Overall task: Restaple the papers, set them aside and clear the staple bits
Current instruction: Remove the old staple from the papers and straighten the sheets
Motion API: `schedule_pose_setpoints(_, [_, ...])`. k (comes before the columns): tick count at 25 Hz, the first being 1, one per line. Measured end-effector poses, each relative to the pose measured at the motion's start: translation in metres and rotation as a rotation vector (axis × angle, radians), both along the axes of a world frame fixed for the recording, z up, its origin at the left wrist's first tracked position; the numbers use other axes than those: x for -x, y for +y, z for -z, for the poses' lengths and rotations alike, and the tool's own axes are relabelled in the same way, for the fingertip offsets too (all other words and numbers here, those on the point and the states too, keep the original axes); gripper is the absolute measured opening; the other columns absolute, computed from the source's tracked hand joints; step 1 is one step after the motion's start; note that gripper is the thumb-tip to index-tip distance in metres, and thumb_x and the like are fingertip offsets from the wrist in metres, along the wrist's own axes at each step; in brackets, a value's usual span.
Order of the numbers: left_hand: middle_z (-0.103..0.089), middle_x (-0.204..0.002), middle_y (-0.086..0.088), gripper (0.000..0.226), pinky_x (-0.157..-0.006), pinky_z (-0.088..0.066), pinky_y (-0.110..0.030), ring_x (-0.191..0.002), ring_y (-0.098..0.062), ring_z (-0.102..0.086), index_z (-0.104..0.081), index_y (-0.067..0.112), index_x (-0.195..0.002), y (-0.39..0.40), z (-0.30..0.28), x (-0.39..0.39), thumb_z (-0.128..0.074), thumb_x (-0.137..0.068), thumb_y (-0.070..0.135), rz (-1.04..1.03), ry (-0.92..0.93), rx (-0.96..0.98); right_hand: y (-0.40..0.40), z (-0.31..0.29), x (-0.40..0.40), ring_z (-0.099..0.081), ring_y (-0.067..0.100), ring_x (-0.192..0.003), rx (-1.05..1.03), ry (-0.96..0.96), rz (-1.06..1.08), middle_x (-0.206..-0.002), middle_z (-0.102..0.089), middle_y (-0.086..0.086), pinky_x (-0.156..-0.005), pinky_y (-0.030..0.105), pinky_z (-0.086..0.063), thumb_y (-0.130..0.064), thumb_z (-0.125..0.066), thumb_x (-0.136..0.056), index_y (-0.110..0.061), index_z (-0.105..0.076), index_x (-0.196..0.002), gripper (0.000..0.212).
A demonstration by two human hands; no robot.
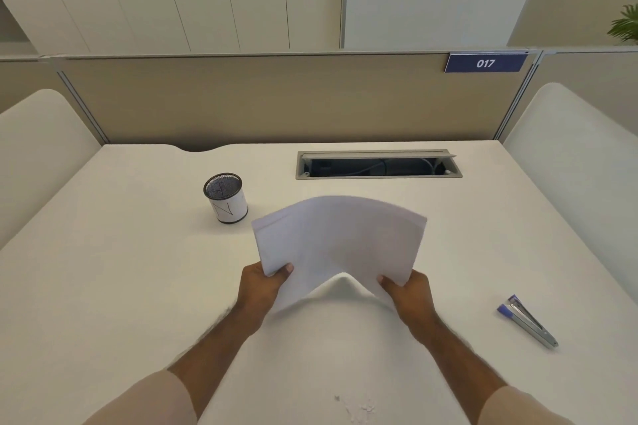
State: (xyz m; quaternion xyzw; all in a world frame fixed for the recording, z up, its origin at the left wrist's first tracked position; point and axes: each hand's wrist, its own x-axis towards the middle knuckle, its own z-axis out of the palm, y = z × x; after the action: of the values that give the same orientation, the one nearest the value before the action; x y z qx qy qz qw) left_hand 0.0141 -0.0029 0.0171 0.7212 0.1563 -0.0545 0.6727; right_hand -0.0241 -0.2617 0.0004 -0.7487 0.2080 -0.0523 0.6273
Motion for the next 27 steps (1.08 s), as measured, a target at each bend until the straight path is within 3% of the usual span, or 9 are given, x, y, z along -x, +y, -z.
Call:
schedule_pose_setpoints(4, [-0.074,-0.098,-0.007,0.018,-0.075,-0.054,-0.034,-0.087,-0.026,-0.070,-0.070,0.008,-0.098,0.009,-0.029,-0.017,-0.077,-0.081,0.009,0.085,0.094,0.081,-0.021,-0.030,-0.022,-0.070,0.023,-0.078,-0.151,0.005,0.005,-0.094,-0.073,0.011,-0.066,0.035,-0.059,-0.004,-0.074,-0.080,-0.003,-0.068,-0.105,0.026])
schedule_pose_setpoints(8, [-0.075,-0.105,-0.006,0.027,-0.081,-0.056,-0.037,-0.097,-0.025,-0.070,-0.068,0.007,-0.109,0.010,-0.054,-0.025,-0.074,-0.082,0.007,0.151,0.222,0.237,-0.035,-0.053,-0.034,-0.068,0.026,-0.088,-0.387,0.023,0.000,-0.106,-0.072,0.006,-0.066,0.036,-0.056,-0.017,-0.073,-0.082,-0.010,-0.067,-0.107,0.027])
schedule_pose_setpoints(11, [-0.075,-0.106,-0.006,0.029,-0.086,-0.056,-0.040,-0.100,-0.025,-0.070,-0.068,0.007,-0.110,0.008,-0.062,-0.023,-0.073,-0.082,0.002,0.112,0.274,0.348,-0.036,-0.056,-0.034,-0.066,0.028,-0.083,-0.616,0.022,0.064,-0.100,-0.069,0.008,-0.069,0.038,-0.053,-0.028,-0.071,-0.083,-0.012,-0.065,-0.105,0.028])
schedule_pose_setpoints(13, [-0.075,-0.107,-0.008,0.031,-0.088,-0.055,-0.043,-0.103,-0.026,-0.069,-0.068,0.008,-0.111,0.005,-0.065,-0.022,-0.073,-0.080,0.000,0.075,0.305,0.415,-0.033,-0.055,-0.030,-0.068,0.032,-0.084,-0.768,0.009,0.113,-0.095,-0.066,0.011,-0.071,0.039,-0.054,-0.042,-0.069,-0.082,-0.013,-0.060,-0.103,0.037])
schedule_pose_setpoints(16, [-0.074,-0.108,-0.011,0.031,-0.088,-0.055,-0.045,-0.103,-0.028,-0.069,-0.069,0.006,-0.110,0.000,-0.071,-0.019,-0.073,-0.080,0.000,0.040,0.361,0.471,-0.023,-0.058,-0.020,-0.067,0.040,-0.099,-0.834,0.008,0.107,-0.111,-0.067,0.017,-0.079,0.046,-0.054,-0.054,-0.060,-0.085,-0.010,-0.053,-0.119,0.056])
schedule_pose_setpoints(19, [-0.074,-0.105,-0.013,0.028,-0.079,-0.057,-0.042,-0.094,-0.027,-0.071,-0.069,0.004,-0.108,-0.006,-0.078,-0.018,-0.072,-0.080,-0.002,-0.005,0.402,0.474,0.007,-0.067,-0.010,-0.067,0.033,-0.100,-0.533,-0.108,0.087,-0.125,-0.058,0.017,-0.075,0.040,-0.054,-0.046,-0.065,-0.084,-0.016,-0.047,-0.128,0.056])
schedule_pose_setpoints(22, [-0.077,-0.085,-0.010,0.020,-0.056,-0.059,-0.033,-0.077,-0.023,-0.073,-0.069,0.005,-0.098,-0.008,-0.083,-0.017,-0.072,-0.080,-0.004,-0.053,0.423,0.463,0.023,-0.074,0.001,-0.054,0.020,-0.110,0.232,-0.481,0.107,-0.133,-0.046,0.004,-0.086,0.026,-0.046,-0.037,-0.073,-0.073,-0.018,-0.041,-0.135,0.072])
schedule_pose_setpoints(24, [-0.075,-0.074,-0.008,0.014,-0.042,-0.053,-0.025,-0.060,-0.019,-0.071,-0.066,0.006,-0.088,-0.011,-0.088,-0.017,-0.070,-0.081,-0.005,-0.086,0.428,0.458,0.029,-0.083,0.006,-0.045,0.019,-0.123,0.650,-0.706,-0.084,-0.133,-0.046,0.001,-0.100,0.030,-0.036,-0.033,-0.076,-0.074,-0.015,-0.046,-0.136,0.072])
schedule_pose_setpoints(27, [-0.072,-0.068,-0.008,0.013,-0.041,-0.052,-0.023,-0.055,-0.018,-0.068,-0.063,0.005,-0.084,-0.018,-0.101,-0.015,-0.069,-0.082,-0.006,-0.106,0.413,0.461,0.048,-0.093,0.005,-0.045,0.013,-0.125,1.010,-0.707,-0.464,-0.128,-0.055,-0.005,-0.103,0.035,-0.030,-0.042,-0.067,-0.083,-0.025,-0.052,-0.134,0.055])
